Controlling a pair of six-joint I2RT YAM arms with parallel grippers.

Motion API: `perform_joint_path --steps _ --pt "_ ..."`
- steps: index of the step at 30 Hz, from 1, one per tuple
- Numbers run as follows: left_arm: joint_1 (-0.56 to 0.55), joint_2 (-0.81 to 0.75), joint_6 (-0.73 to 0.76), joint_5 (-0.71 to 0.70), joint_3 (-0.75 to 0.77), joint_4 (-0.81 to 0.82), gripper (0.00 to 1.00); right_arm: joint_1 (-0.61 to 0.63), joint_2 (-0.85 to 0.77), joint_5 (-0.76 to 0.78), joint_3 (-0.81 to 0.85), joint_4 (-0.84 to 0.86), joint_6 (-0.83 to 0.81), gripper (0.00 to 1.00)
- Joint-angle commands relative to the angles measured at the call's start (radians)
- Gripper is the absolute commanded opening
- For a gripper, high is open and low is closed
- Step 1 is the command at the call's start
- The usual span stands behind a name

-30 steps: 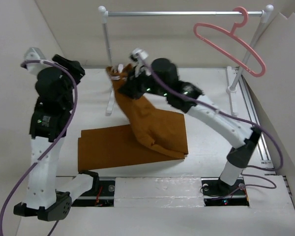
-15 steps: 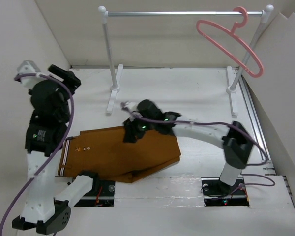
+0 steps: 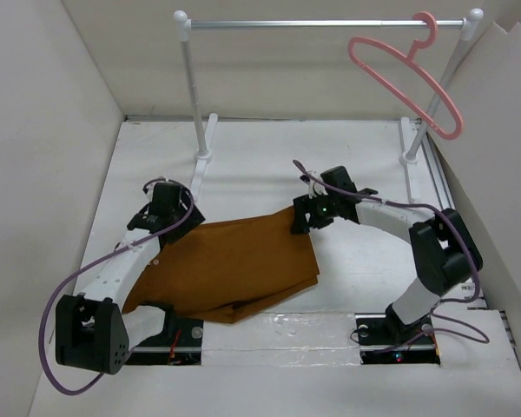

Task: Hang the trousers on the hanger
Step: Fold the trousers at the center of the board.

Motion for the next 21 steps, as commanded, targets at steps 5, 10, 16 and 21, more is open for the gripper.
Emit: perform_joint_path --steps 5,10,16,21 --pt "0.018 -0.041 -0.154 0.193 -0.26 0.144 0.57 -0.047 0.06 -0.11 -0.02 0.165 0.048 0.38" --pt "0.018 -0.042 -0.188 0.059 -0.357 0.267 0.55 -0.17 0.077 -0.125 -0.036 0.294 0.114 0.0" --pt "0.018 0.131 -0.22 -0.112 -0.248 0.437 0.53 -0.324 0.045 -0.137 -0.082 0.3 0.102 0.0" --pt "0.018 0.311 -0.173 -0.155 0.052 0.491 0.52 -0.36 -0.001 -0.101 -0.136 0.209 0.056 0.0"
